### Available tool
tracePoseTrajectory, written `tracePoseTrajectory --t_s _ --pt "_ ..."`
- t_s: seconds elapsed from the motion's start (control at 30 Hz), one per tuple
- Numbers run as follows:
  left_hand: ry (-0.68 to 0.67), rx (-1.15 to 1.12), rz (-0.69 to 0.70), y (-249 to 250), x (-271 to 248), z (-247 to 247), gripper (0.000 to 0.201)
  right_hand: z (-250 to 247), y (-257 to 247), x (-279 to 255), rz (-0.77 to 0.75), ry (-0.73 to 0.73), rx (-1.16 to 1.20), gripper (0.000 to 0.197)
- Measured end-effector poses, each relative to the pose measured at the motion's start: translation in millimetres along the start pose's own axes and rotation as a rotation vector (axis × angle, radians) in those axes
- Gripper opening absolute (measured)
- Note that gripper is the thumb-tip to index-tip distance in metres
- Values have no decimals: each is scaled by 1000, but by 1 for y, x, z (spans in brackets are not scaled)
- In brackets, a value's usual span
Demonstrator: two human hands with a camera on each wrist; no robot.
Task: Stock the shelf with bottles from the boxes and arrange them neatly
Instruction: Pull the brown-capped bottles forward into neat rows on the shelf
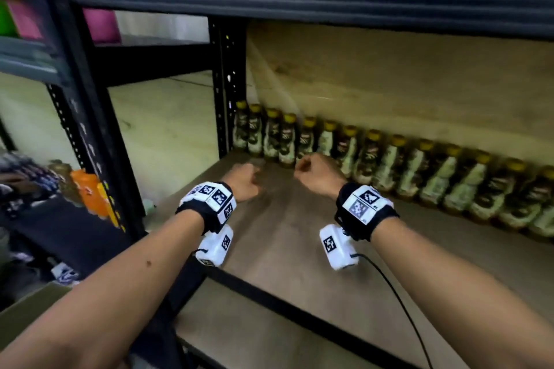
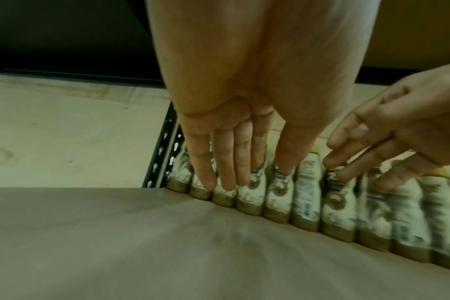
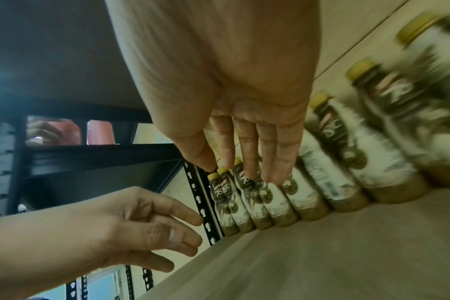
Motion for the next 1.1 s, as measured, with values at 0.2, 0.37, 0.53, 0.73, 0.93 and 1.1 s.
tracePoseTrajectory --t_s 0.2,0.37,0.53,0.73,0.93,1.1 --pt "122 -35 97 -43 79 -37 28 24 -34 87 -85 109 -68 28" --pt "291 -172 217 -28 119 -82 22 5 -48 137 -96 330 -269 45" --pt "183 -96 270 -9 155 -99 47 12 -41 159 75 158 -434 49" --pt "122 19 228 1 172 -87 54 36 -32 153 73 61 -371 61" --pt "258 38 124 -13 149 -90 21 48 -25 137 37 68 -171 48" --pt "305 -69 -8 -59 122 -88 18 47 -33 130 79 120 37 43"
Point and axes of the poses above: each hand's wrist, its own x-axis towards the middle knuckle, its own z-axis out of the palm, y = z × x, the point moved 5 cm from there along x, towards the middle knuckle, and after that the axes turned 15 degrees about x, right-handed, at the moved point
